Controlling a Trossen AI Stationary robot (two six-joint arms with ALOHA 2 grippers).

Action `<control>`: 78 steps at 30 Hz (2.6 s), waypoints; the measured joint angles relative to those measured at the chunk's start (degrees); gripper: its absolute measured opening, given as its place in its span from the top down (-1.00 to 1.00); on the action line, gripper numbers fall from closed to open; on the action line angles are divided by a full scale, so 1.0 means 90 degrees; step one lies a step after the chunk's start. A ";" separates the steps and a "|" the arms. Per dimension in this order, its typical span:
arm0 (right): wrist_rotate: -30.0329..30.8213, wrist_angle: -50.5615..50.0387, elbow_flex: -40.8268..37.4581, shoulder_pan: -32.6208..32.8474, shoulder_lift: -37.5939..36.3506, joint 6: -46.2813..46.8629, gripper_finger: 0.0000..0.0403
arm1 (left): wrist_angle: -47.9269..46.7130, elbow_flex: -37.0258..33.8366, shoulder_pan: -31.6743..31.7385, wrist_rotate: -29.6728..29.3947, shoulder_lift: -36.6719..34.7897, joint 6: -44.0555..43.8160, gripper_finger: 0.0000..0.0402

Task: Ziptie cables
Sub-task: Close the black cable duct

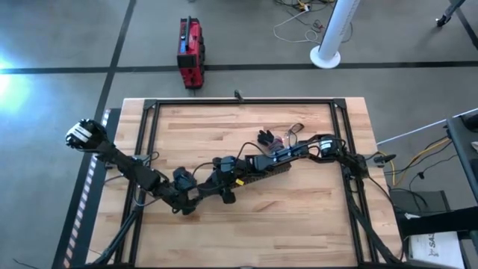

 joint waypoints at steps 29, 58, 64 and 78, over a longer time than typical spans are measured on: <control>0.0178 0.0233 -0.0015 0.0026 0.0027 0.0199 -0.13 | 0.0805 0.0040 0.0005 -0.0377 0.1350 -0.0029 -0.05; 0.0221 0.0456 -0.0024 0.0084 0.0036 0.0235 -0.12 | 0.0755 0.0079 0.0001 -0.0343 0.1355 0.0010 -0.10; 0.0218 0.0457 -0.0024 0.0085 0.0036 0.0249 -0.13 | 0.0767 0.0081 0.0001 -0.0336 0.1355 0.0010 -0.17; 0.0201 0.0324 -0.0010 0.0073 -0.0286 0.0199 -0.67 | 0.0526 0.0050 0.0006 0.0131 0.0327 -0.0041 -0.43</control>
